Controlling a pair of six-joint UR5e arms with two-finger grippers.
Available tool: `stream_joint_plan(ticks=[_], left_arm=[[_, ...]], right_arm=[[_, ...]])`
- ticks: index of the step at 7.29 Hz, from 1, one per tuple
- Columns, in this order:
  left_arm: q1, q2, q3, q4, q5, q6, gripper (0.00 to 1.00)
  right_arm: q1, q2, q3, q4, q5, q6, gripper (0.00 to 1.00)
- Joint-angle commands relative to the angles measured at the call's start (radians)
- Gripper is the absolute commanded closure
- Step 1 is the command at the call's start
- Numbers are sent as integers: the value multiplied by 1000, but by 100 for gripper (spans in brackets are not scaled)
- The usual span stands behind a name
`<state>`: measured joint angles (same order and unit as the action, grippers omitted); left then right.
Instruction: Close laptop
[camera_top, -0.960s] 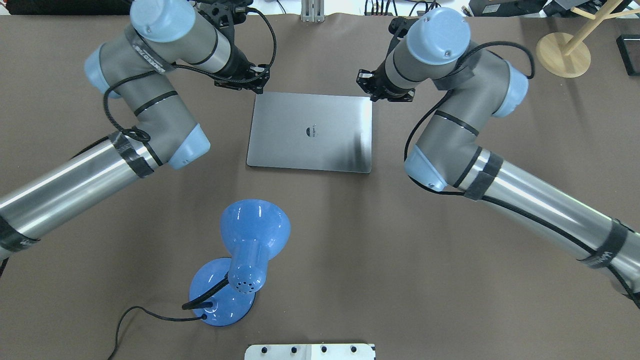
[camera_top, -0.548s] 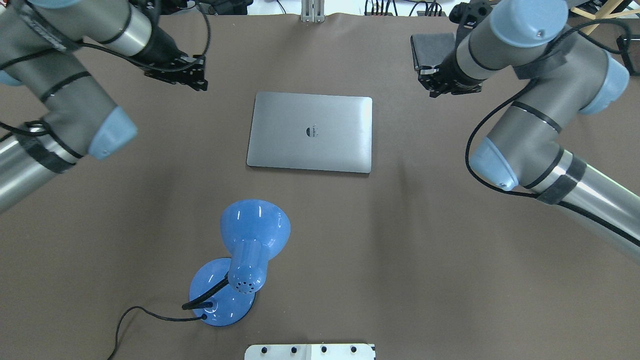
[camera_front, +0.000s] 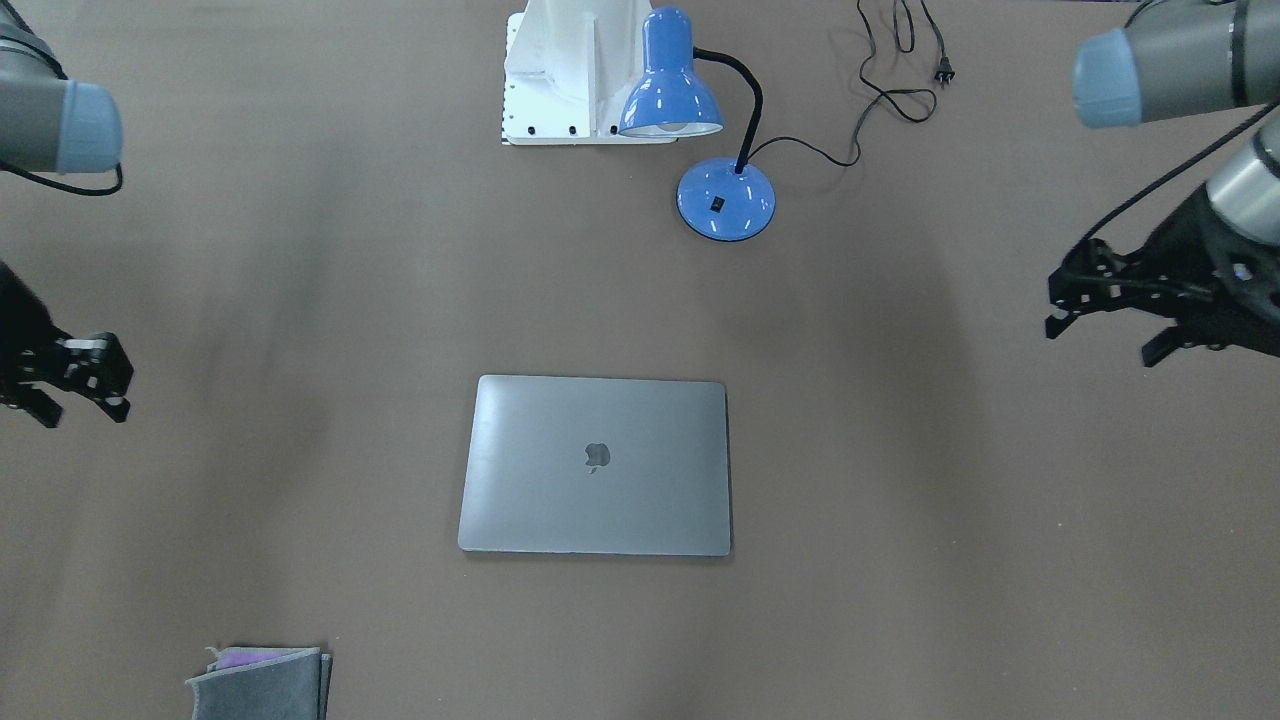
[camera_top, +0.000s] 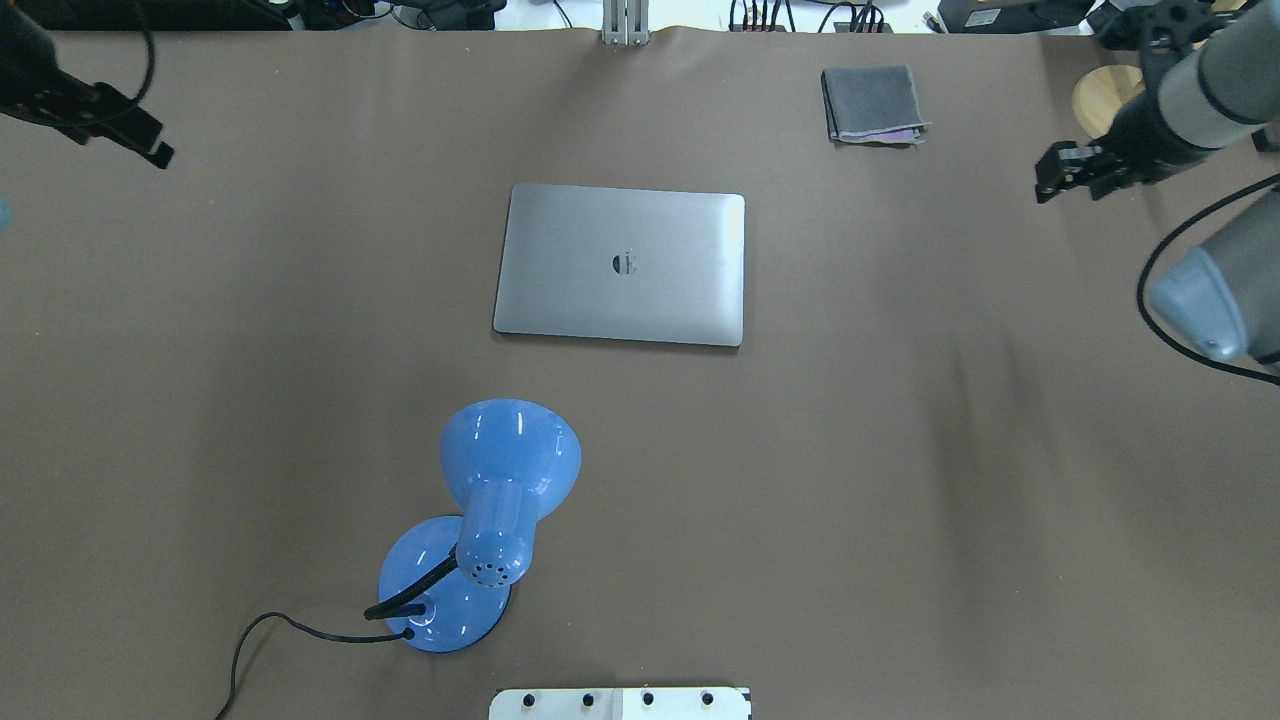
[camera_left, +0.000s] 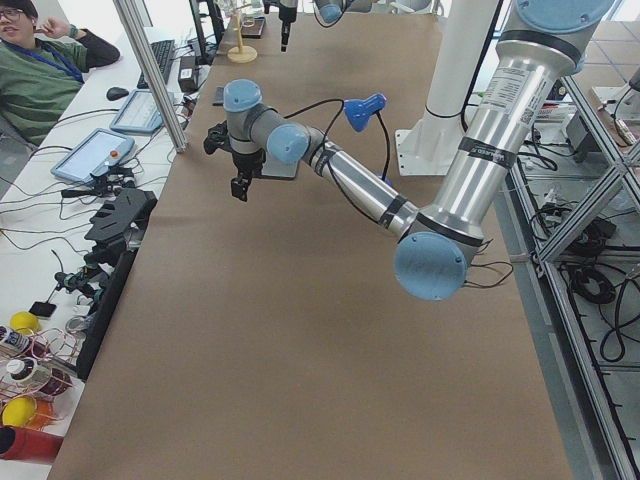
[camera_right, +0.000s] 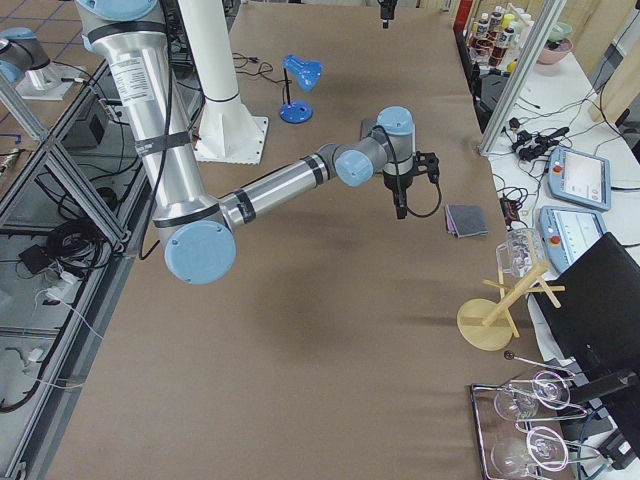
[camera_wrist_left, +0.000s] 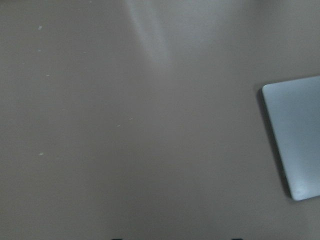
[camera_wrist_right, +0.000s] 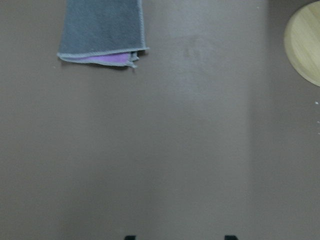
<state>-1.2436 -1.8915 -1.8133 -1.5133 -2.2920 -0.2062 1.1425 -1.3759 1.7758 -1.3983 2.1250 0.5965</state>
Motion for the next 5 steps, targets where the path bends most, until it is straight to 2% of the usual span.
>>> stream_joint_plan(ticks=[1,3,4,5], left_arm=[[-132,139,0,28,0,250,2],[-219,228,15,25,2,374,2],[-221,315,15,16,0,393,2],[-226,356,35,7,0,396,2]], right_arm=[[165,-234,51,-1,38,-250,0],[264,-366,51,-1,41,-413,0],[285,-438,50,8,46,-446,0],[293,-490,48,13,56,-463,0]])
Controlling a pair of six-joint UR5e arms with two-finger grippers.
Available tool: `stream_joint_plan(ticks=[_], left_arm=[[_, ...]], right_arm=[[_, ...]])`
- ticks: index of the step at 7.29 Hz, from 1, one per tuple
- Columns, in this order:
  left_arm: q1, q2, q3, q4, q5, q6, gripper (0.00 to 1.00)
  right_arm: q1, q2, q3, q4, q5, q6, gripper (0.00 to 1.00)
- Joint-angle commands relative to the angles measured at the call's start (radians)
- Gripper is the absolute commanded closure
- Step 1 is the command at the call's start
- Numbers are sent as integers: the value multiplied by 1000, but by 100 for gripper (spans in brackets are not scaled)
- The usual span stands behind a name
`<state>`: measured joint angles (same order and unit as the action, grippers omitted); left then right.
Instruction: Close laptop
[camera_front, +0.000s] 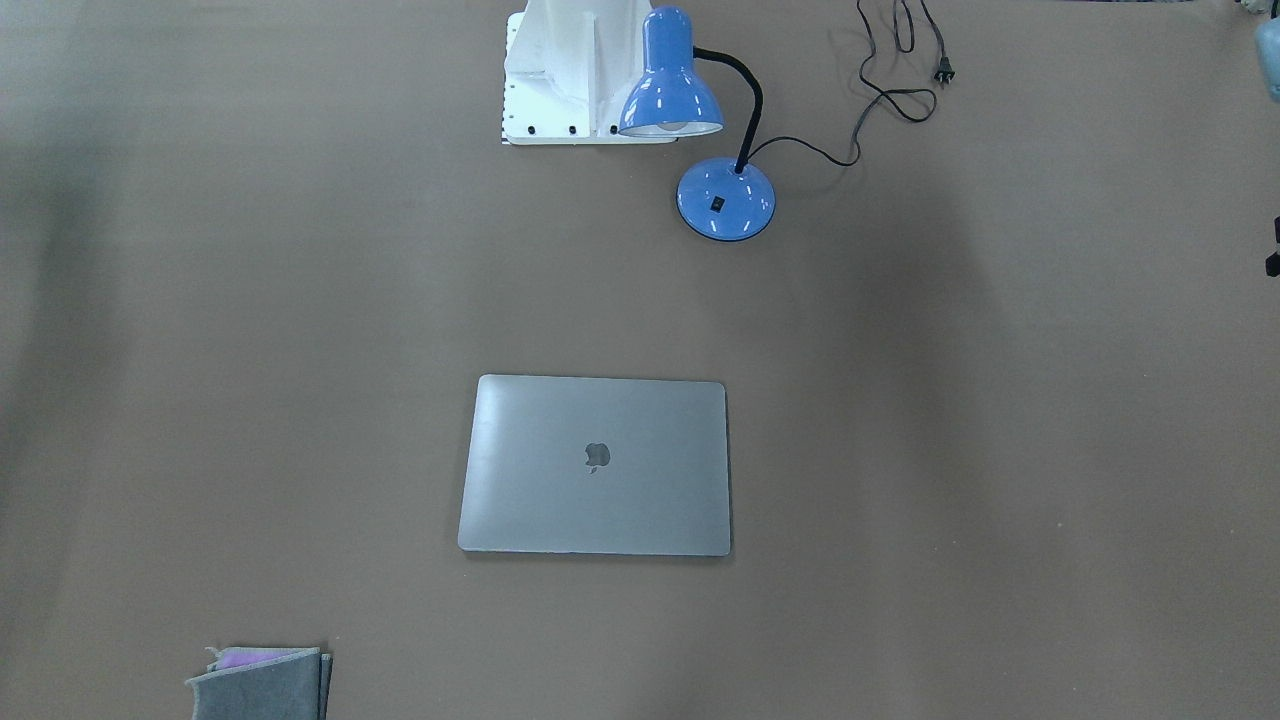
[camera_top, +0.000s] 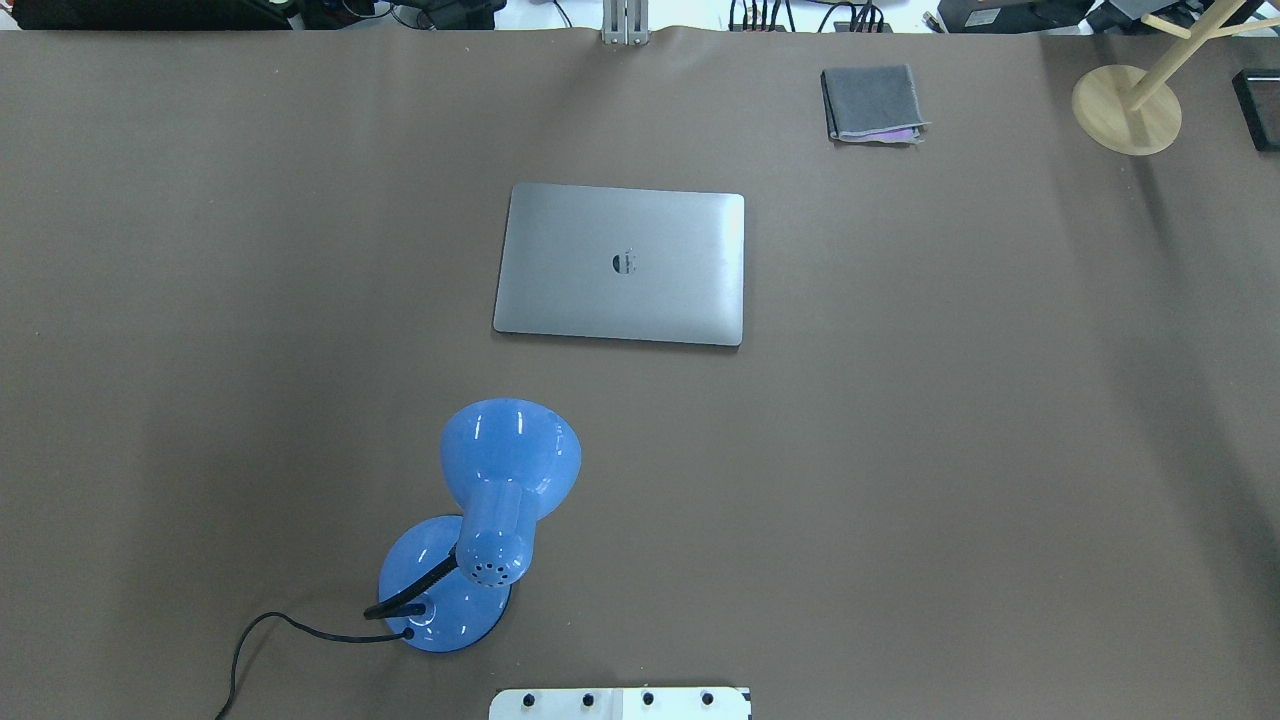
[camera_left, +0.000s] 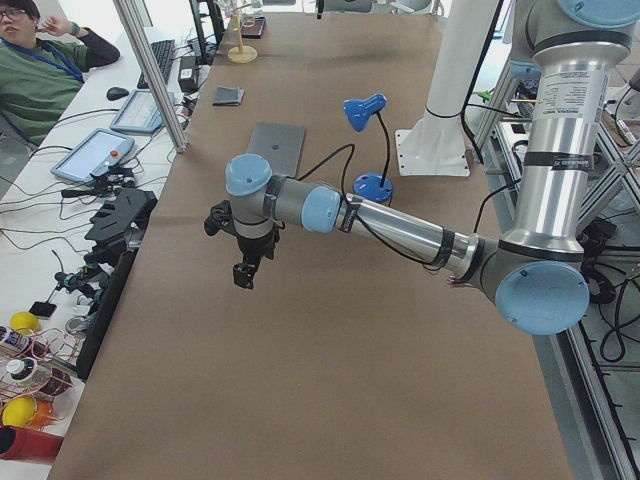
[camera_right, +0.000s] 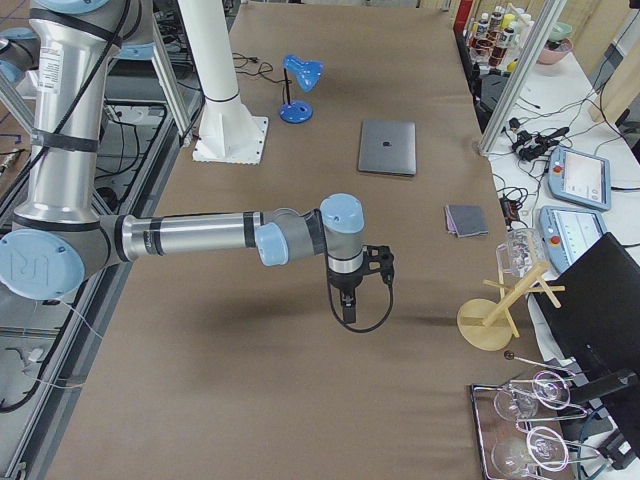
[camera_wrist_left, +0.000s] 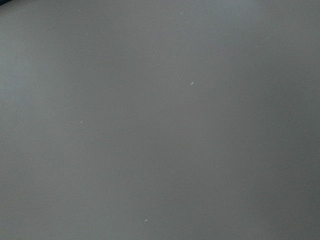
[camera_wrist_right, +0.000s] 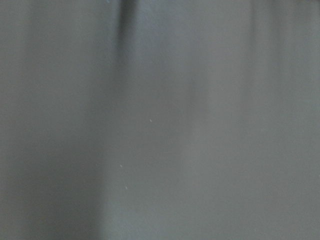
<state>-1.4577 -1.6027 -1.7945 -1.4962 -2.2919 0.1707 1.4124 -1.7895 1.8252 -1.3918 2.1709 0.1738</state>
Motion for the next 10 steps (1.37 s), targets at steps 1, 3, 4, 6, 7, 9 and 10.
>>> stream_joint_plan(ticks=[1,3,4,6,7,9,10], left_arm=[[-13,98,27,-31,5,4,2],[-29,113,50,-27,2,4,2],[-26,121,56,-25,0,6,2],[-33,125,50,-15,0,7,2],[-41,125,43,-1,-3,7,2],[-46,122,11,22,-56,10,2],[-43,121,-2,21,-58,15,2]], right_arm=[[31,-115,-9,8,6,-42,0],[65,-136,-6,7,14,-40,0],[74,-137,-4,7,18,-40,0],[88,-171,34,-6,32,-45,0],[88,-183,55,-9,36,-48,0],[83,-179,60,-41,64,-48,0],[83,-179,59,-41,66,-46,0]])
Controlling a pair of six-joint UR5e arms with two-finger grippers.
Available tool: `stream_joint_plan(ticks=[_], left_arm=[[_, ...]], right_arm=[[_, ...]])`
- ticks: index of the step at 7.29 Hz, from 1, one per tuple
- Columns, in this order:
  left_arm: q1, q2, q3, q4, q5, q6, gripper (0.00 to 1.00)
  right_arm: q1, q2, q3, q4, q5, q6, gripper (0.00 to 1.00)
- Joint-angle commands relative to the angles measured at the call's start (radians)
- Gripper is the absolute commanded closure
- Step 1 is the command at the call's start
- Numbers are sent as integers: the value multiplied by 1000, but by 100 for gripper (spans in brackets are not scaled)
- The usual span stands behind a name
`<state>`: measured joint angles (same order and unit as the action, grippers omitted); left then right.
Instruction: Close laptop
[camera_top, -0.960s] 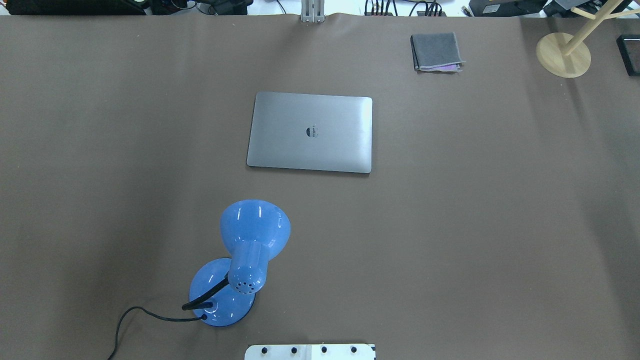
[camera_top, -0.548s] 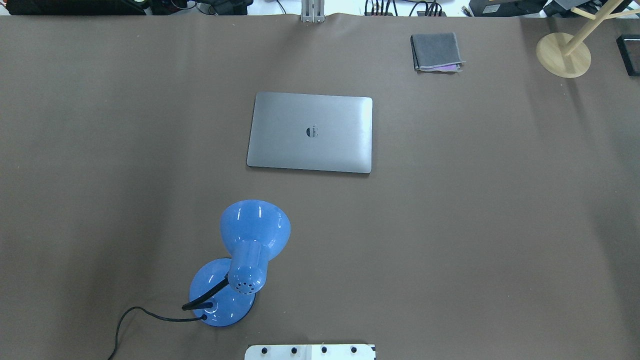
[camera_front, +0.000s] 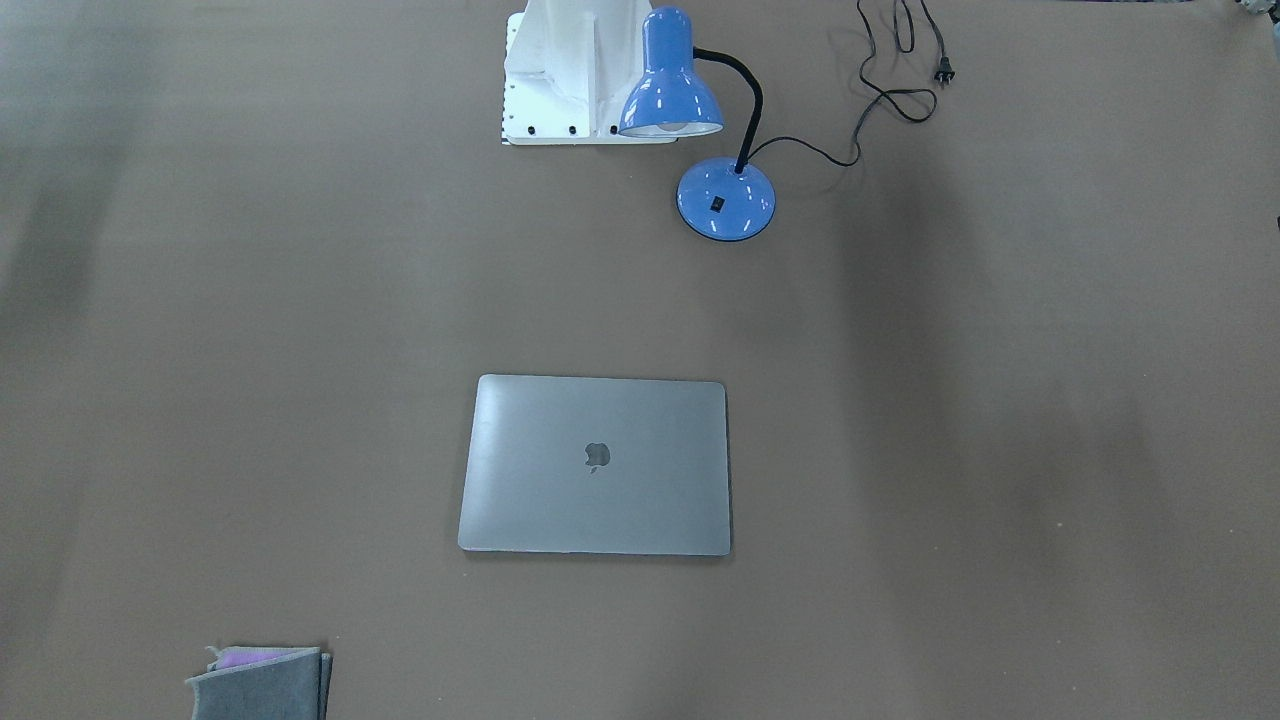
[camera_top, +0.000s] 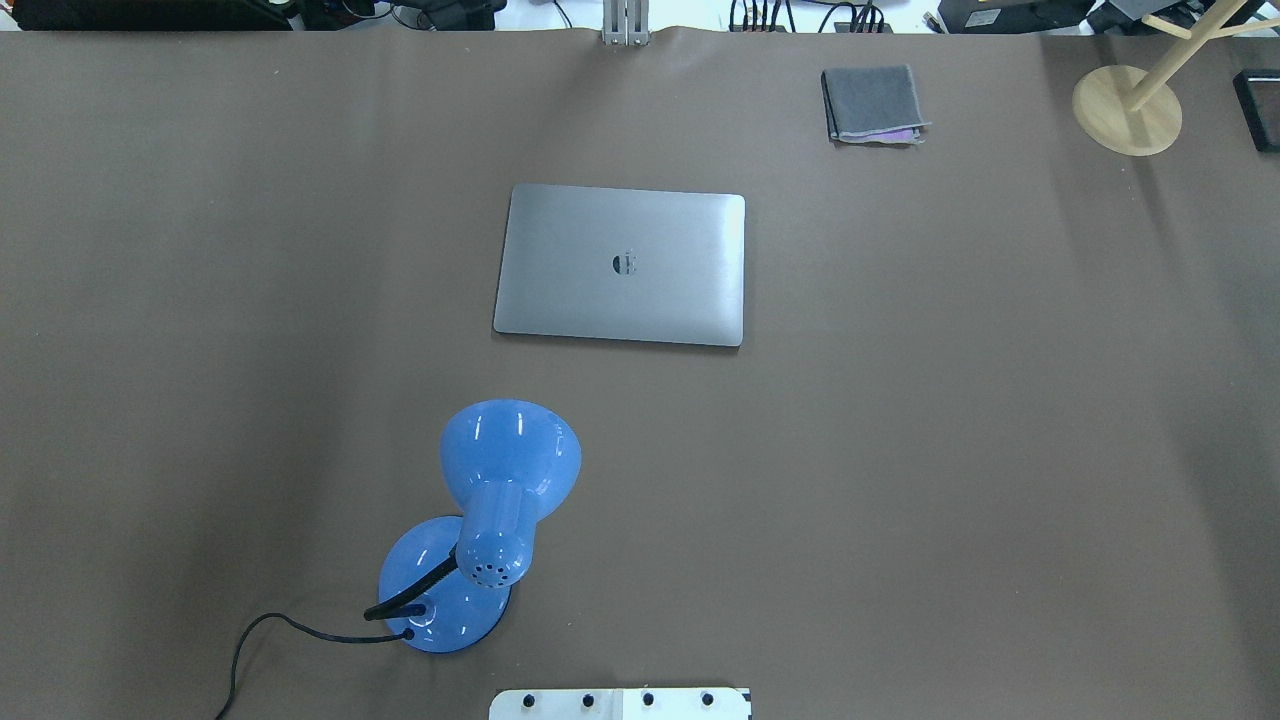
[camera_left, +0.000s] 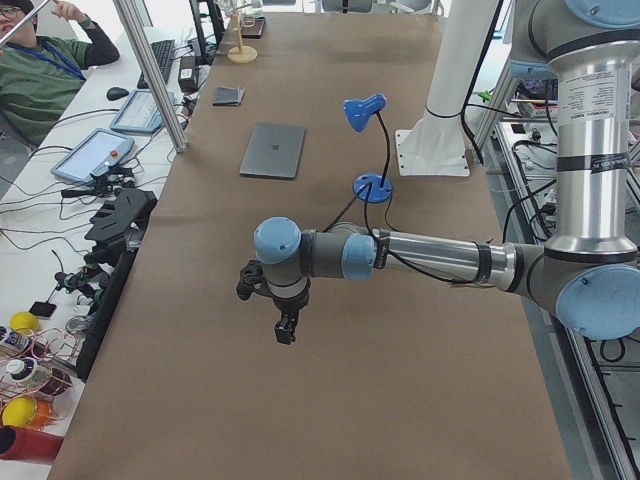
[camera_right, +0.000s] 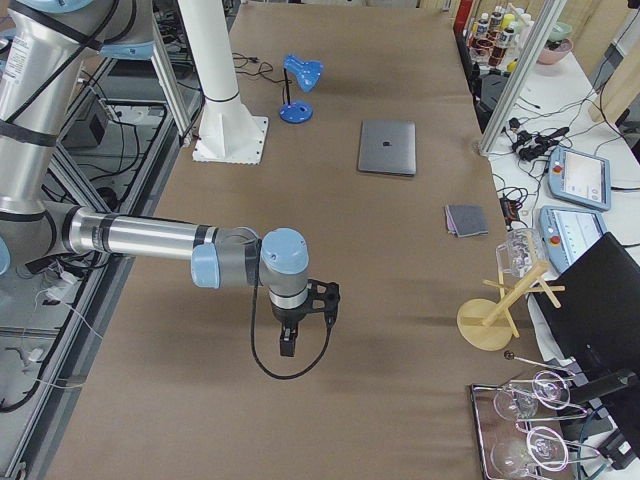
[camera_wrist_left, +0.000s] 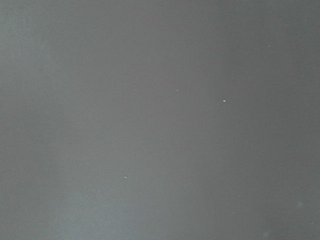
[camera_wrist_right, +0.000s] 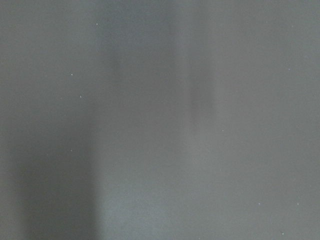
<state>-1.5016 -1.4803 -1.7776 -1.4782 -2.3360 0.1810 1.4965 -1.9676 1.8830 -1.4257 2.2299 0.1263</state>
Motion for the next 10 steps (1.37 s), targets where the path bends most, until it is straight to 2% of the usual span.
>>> stream_joint_plan(ticks=[1,10], left_arm=[[3,-2,-20,-1,-16,5,2],[3,-2,-26,-7,-16,5,2]], right_arm=[[-1,-1,1,-6,10,1,0],[-2,-1,-2,2,25,1,0]])
